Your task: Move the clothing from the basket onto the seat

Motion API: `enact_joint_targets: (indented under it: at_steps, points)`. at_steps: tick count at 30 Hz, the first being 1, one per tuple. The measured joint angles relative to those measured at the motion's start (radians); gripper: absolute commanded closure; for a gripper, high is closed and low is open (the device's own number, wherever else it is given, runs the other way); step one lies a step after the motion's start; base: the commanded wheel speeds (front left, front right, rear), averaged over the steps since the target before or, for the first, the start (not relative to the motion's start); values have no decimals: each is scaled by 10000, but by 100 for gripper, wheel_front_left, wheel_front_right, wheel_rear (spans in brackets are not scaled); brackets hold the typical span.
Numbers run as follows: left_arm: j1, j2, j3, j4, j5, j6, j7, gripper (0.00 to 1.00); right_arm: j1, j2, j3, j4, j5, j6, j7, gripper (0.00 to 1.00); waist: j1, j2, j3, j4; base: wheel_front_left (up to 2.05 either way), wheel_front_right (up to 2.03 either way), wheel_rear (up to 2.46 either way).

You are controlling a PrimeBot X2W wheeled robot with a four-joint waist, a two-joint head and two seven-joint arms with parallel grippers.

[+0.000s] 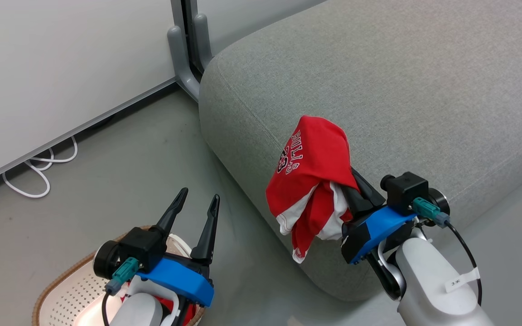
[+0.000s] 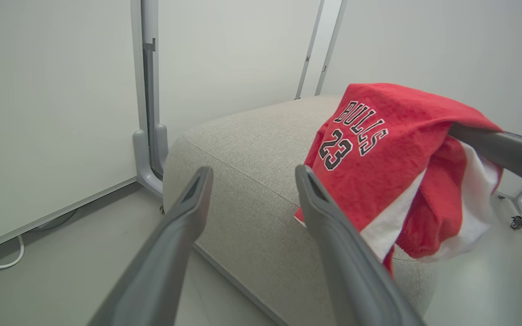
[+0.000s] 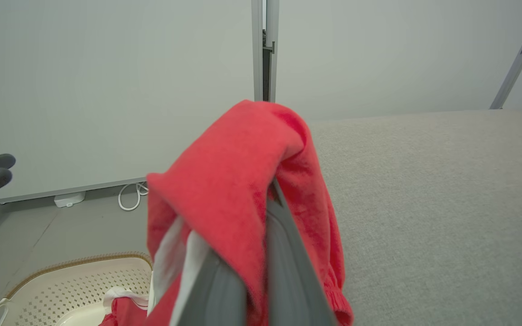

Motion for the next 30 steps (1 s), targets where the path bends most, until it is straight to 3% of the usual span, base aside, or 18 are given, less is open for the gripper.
enact_joint_targets:
  at_steps: [12, 19, 30]
  points:
    - [125, 117, 301, -299, 109, 0, 0, 0, -680, 8, -151, 257, 673, 0, 0, 100, 0, 0, 228, 30, 0, 0, 0]
    - [-29, 318, 247, -637, 309, 0, 0, 0, -2355, -169, -1944, 811, -314, 0, 0, 100, 0, 0, 847, 364, 0, 0, 0]
    - [-976, 746, 199, -1319, 535, 0, 0, 0, -4170, -1858, -5283, 1561, -1151, 0, 0, 100, 1, 0, 2613, 1356, 0, 0, 0]
